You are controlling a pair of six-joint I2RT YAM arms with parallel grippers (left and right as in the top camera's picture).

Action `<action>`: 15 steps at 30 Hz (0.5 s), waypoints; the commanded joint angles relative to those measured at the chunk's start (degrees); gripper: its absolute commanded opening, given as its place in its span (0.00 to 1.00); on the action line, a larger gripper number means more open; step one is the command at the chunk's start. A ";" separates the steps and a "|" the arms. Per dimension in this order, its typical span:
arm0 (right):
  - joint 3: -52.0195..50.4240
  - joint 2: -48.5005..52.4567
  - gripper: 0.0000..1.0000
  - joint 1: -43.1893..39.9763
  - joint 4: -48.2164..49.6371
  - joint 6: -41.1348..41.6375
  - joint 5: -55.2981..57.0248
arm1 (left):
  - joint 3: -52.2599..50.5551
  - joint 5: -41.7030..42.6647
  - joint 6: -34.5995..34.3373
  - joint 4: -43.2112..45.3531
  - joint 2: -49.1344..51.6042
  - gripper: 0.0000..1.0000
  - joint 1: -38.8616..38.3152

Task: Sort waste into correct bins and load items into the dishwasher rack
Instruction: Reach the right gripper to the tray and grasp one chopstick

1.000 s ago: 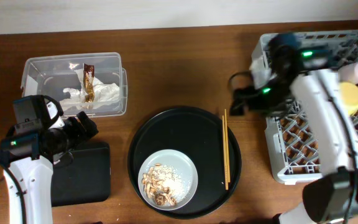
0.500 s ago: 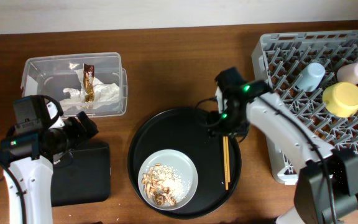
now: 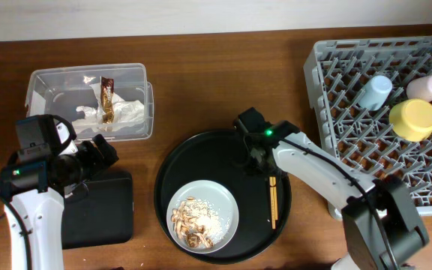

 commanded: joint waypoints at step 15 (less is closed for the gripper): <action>-0.57 6.27 0.50 0.35 1.84 1.81 1.49 | 0.76 -0.22 -0.55 -0.07 -0.66 0.99 0.26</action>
